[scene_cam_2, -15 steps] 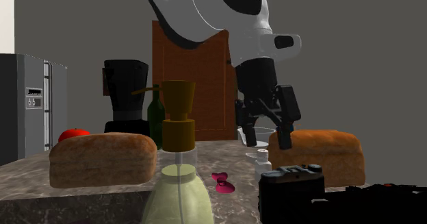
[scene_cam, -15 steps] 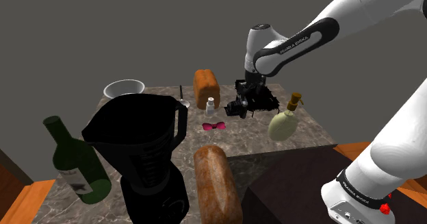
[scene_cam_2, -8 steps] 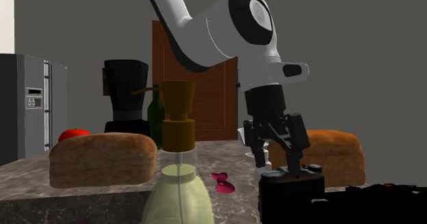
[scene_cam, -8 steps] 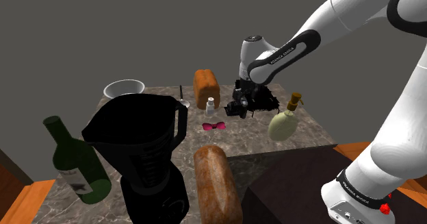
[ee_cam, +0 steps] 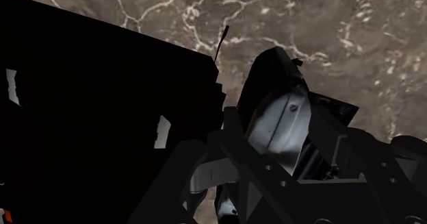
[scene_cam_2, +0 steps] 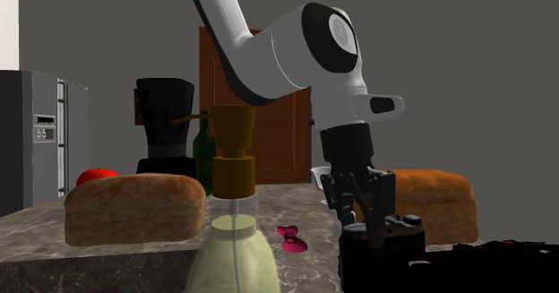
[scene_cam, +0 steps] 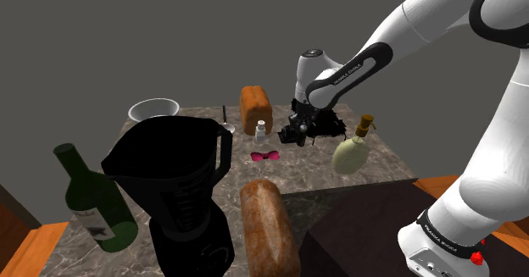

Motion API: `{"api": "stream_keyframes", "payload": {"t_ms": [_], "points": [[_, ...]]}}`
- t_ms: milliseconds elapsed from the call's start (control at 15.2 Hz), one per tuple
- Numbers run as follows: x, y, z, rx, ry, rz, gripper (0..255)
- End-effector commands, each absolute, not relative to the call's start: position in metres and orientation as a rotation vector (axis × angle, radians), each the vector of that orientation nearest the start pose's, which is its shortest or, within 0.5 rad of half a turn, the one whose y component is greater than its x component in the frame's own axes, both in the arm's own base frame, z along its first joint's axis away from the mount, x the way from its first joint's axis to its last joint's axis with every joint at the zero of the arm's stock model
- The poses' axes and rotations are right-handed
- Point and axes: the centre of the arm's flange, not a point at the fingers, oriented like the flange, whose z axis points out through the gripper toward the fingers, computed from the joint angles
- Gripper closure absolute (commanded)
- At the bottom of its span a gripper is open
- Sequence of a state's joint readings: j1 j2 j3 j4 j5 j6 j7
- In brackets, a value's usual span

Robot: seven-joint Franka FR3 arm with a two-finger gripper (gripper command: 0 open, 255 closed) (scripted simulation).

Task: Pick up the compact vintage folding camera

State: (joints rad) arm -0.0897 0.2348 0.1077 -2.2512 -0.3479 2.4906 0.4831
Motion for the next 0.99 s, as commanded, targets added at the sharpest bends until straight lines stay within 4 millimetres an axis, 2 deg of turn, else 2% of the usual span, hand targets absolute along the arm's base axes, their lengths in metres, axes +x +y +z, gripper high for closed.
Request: {"api": "stream_keyframes", "payload": {"t_ms": [0, 330, 924], "points": [[0.541, 0.012, 0.259, -3.304, 0.317, -0.086, 255], [0.541, 0.011, 0.259, -3.304, 0.317, -0.086, 255], [0.541, 0.011, 0.307, -3.304, 0.317, -0.086, 255]]}}
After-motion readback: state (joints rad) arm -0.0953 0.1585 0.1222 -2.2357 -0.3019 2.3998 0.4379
